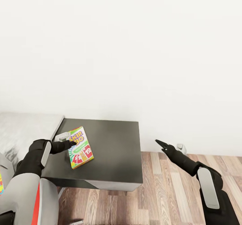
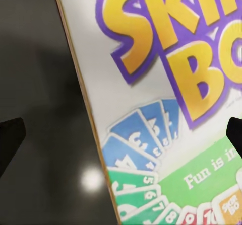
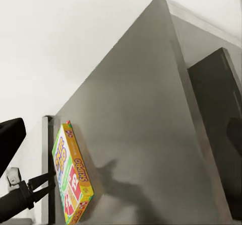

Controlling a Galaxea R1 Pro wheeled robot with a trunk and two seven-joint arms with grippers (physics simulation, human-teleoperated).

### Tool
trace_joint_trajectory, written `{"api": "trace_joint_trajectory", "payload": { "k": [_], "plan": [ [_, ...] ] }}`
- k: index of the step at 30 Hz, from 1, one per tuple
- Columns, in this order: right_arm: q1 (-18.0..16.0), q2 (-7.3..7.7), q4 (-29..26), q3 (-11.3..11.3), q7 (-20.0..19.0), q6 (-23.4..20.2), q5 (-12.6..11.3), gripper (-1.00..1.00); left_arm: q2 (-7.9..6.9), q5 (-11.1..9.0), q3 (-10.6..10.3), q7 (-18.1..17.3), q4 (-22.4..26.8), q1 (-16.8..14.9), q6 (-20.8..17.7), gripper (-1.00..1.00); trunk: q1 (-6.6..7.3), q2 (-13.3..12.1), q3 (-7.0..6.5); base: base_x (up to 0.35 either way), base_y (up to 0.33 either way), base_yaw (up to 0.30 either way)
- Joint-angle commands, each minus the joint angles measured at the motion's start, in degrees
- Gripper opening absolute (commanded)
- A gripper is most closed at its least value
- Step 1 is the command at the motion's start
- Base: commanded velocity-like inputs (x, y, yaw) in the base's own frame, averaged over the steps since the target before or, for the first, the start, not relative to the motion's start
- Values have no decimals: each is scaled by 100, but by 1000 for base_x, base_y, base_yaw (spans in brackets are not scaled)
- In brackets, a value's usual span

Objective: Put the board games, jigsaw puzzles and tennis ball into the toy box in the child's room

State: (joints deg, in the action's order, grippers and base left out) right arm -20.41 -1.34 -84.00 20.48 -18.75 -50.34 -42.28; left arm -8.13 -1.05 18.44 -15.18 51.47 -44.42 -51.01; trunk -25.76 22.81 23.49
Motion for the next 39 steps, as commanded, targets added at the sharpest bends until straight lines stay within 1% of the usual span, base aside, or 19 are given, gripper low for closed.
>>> {"api": "trace_joint_trajectory", "payload": {
  "k": [1, 9, 12, 17, 20, 22, 25, 30, 34, 39],
  "plan": [
    [-6, -6, 40, 50, -88, -37, 30, 100, -1, -9, 11, -15, 3, -5, -34, 100, -3, 11, 18, 0, 0, 0],
    [-6, -6, 111, 111, -169, -37, 44, 100, 3, -9, 13, -57, 3, -4, -40, 100, -3, 11, 92, 0, 0, 0],
    [-6, -6, 113, 110, -171, -36, 50, 100, 8, -6, 7, -218, 3, -4, -41, 100, -3, 11, 120, 0, 0, 0],
    [-6, -9, 122, 110, -179, -30, 47, 100, -7, -6, -4, -597, 3, -4, -41, 100, -3, 11, 165, 0, 0, 0],
    [-6, 14, 136, 117, -186, -34, 24, 100, -7, -2, -6, -841, 3, -5, -41, 100, -3, 11, 193, 0, 0, 0],
    [-6, 86, 136, 130, -183, -36, 10, 100, -10, -1, 0, -1037, 3, -4, -46, 100, -3, 11, 211, 0, 0, 0],
    [-6, 191, 144, 138, -188, -33, -5, 100, -39, -5, 18, -1220, 3, -5, -38, 100, -3, 11, 239, 0, 0, 0],
    [-6, 228, 161, 144, -192, -26, -8, 100, -35, -7, 22, -1261, 3, -6, -32, 100, -3, 11, 285, 0, 0, 0],
    [-6, 221, 164, 134, -187, -17, -14, 100, -29, 1, -9, -1262, 3, -7, -32, 100, -3, 11, 317, 0, 0, 0],
    [-6, 212, 165, 129, -189, -5, -15, 100, -41, 2, 6, -1265, 3, -7, -32, 100, -3, 11, 325, 0, -2, 0]
  ]
}}
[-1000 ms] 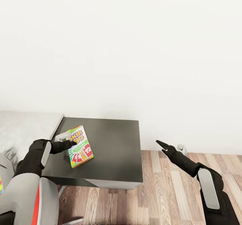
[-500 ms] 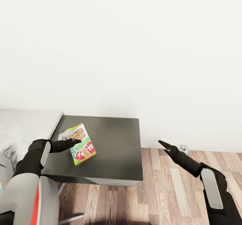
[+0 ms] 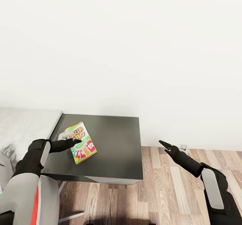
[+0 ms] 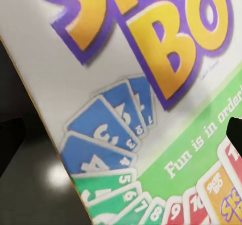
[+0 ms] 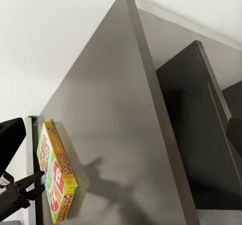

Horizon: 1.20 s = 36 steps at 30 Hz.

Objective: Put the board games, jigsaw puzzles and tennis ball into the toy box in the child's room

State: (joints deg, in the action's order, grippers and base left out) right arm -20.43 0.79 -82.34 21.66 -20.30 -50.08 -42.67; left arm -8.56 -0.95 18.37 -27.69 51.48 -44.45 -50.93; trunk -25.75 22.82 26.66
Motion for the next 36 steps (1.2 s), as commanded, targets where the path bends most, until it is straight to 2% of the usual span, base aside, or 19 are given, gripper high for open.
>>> {"api": "trace_joint_trajectory", "payload": {
  "k": [1, 12, 36],
  "plan": [
    [-5, 3, -1, 12, -35, -30, 26, 100, 2, -6, 14, -10, 3, -6, -40, 100, -3, 10, 9, 6, -75, 0],
    [-5, 9, -1, 24, -35, -32, 31, 100, 35, -6, 3, 15, 3, -6, -40, 100, -3, 10, 10, 40, -61, 0],
    [-5, 2, 29, 15, -10, -10, 94, 100, 56, 22, 0, 26, 3, -7, -40, 100, -3, 10, 10, 88, 28, 0]
  ]
}}
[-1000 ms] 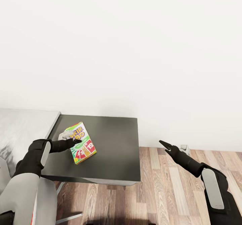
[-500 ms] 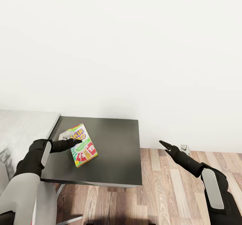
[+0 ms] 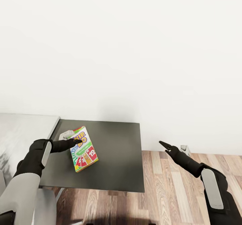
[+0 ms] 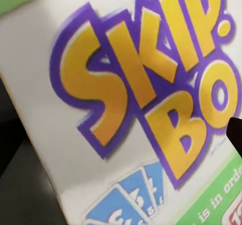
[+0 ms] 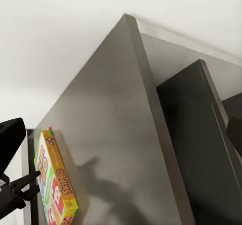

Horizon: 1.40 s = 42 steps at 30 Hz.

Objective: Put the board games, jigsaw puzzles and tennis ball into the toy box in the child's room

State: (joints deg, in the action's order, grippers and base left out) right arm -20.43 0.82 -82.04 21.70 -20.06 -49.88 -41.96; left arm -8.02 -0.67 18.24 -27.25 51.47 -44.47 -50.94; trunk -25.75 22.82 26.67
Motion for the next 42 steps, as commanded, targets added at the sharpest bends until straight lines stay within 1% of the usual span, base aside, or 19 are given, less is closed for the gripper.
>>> {"api": "trace_joint_trajectory", "payload": {
  "k": [1, 7, 13, 24, 42],
  "plan": [
    [-5, -2, 18, 10, -34, -31, 20, 100, 2, -4, 13, -17, 3, -3, -38, 100, -3, 10, 8, 21, 1, 0],
    [-5, 3, 83, 12, -40, -37, 7, 100, 7, -3, -6, -17, 3, -5, -38, 100, -3, 10, 8, 29, -19, 0],
    [-5, 6, 91, 14, -42, -39, 15, 100, 11, -3, -22, -17, 3, -2, -38, 100, -3, 10, 8, 65, -143, 0],
    [-5, 6, 91, 9, -42, -40, 20, 100, 11, -3, -22, -17, 3, -5, -38, 100, -3, 10, 8, 1, -12, 0],
    [-5, 6, 91, 10, -42, -40, 15, 100, 11, -3, -22, -17, 4, -5, -38, 100, -3, 10, 8, 0, -172, 0]
  ]
}}
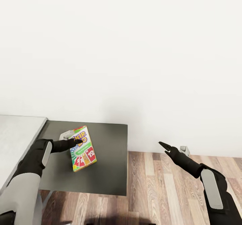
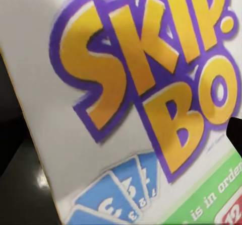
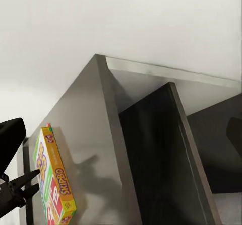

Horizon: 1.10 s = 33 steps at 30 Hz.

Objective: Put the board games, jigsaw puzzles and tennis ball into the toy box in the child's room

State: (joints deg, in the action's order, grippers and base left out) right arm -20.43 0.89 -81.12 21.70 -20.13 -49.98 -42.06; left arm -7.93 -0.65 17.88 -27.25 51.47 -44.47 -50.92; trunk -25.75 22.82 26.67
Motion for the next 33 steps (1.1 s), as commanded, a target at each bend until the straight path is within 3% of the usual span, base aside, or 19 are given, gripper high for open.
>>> {"api": "trace_joint_trajectory", "payload": {
  "k": [1, 9, 24, 33],
  "plan": [
    [-5, -1, 0, 10, -37, -30, 21, 100, 2, -5, 13, -17, 4, -5, -40, 100, -3, 9, 8, 0, -80, 0],
    [-5, -1, 0, 16, -44, -30, -2, 100, 10, -5, 13, -17, 8, -2, -40, 100, -3, 9, 8, 0, -133, 0],
    [-5, -1, 0, 10, -36, -30, 35, 100, 17, -5, 13, -17, 10, -2, -40, 100, -3, 9, -2, 0, -6, -23],
    [-5, -1, 0, 10, -37, -30, 31, 100, 145, -18, -50, -80, 12, -2, -55, 100, -3, 9, -2, 0, 0, 0]
  ]
}}
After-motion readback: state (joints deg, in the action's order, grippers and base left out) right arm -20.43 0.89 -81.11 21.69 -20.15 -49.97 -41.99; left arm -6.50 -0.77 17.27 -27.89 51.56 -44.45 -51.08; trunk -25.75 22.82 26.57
